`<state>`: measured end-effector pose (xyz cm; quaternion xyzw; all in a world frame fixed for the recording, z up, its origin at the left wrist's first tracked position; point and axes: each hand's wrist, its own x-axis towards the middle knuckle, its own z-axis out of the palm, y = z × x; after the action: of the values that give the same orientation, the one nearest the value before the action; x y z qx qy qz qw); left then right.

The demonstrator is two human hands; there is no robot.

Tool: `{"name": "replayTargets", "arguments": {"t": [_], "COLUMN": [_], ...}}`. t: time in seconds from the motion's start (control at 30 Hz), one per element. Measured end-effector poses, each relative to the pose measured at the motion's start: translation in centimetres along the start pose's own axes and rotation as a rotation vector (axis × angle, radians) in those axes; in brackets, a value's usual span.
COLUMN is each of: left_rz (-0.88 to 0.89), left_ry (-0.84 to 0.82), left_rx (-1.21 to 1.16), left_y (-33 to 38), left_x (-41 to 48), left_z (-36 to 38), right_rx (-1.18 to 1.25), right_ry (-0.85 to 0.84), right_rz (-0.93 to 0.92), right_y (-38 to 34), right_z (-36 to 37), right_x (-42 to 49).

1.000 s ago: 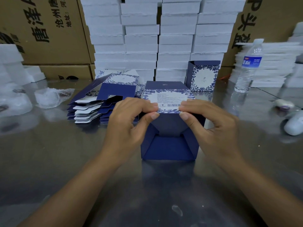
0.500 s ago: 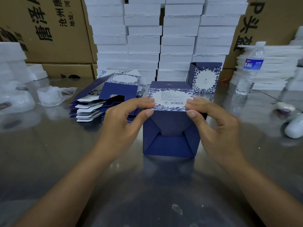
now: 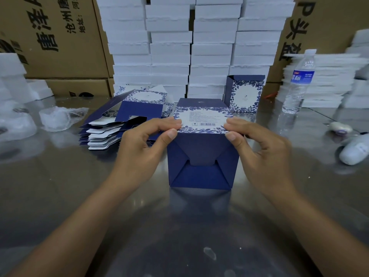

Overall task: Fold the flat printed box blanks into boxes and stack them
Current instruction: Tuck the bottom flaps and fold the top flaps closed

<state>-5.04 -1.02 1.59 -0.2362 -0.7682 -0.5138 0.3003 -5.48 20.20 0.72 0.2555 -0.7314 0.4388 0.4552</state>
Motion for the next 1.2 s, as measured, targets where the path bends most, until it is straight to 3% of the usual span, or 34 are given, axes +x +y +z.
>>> {"name": "replayTargets", "arguments": {"t": [0.2,0.7,0.83,0.93,1.03,1.2], "left_rz": [-0.015,-0.029,-0.062,-0.135,-0.167,-0.103], "left_ry": [-0.008,0.024,-0.059,-0.182,-0.243,-0.141], "left_rx": [-0.037,-0.116,0.019,-0.032,-0.154,0.018], "left_y": [0.1,-0.4,-1.5,-2.2,-2.4,-2.1], "left_x": [0.1,-0.2,-0.9,-1.2,-1.6,-1.6], "left_z": [-0.3,0.1,0.9,1.1,1.6,2.3], "right_rx": [0.078,0.193,0.128,0.106,0.049,-0.035], "right_ry": [0.024,0.007,-0.152,-0.293,-0.256,-0.145], "right_rz": [0.147,0.265,0.265,0.286,0.223,0.145], "right_y": [0.2,1.1,1.5,1.4,1.4,1.4], "right_z": [-0.1,0.4,0.4,0.8,1.0,1.2], "right_x": [-0.1,-0.2,-0.6,-1.1,-1.2,-1.3]}}
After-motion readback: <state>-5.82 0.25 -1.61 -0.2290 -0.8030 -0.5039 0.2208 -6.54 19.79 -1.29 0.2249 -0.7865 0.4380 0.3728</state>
